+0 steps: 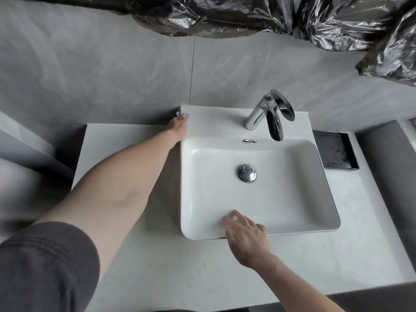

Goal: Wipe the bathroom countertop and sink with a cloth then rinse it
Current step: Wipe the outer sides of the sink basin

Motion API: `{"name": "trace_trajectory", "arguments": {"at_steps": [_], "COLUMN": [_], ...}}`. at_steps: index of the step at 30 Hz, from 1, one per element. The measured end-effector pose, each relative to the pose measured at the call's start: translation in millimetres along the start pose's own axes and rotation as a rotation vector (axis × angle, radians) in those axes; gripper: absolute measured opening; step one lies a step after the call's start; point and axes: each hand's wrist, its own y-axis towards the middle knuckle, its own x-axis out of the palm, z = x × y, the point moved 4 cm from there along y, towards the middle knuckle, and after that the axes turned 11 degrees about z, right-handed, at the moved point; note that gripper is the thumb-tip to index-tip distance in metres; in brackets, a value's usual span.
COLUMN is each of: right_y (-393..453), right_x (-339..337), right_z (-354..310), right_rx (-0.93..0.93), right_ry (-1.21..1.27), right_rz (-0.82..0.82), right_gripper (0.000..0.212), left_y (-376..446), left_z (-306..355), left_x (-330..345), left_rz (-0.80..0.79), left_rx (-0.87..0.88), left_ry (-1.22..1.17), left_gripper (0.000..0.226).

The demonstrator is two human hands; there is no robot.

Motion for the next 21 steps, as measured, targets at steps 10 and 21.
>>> {"name": "trace_trajectory", "arguments": {"at_steps": [10, 21], "right_y": [-4, -7], "right_x": [-9, -5], "right_z": [-5, -7], "right_rx": [0.005, 0.021], "right_ry": [-0.053, -0.057], "right_rz": [-0.061, -0.037], "right_gripper": [0.045, 0.043], "left_y": [-96, -198], "left_z": [-62, -144], "left_x": [-4, -13], "left_rz": [-0.156, -0.206], "left_rx": [-0.091, -0.085], "left_ry": [-0.207, -0.103], "left_gripper": [0.051, 0.057]}}
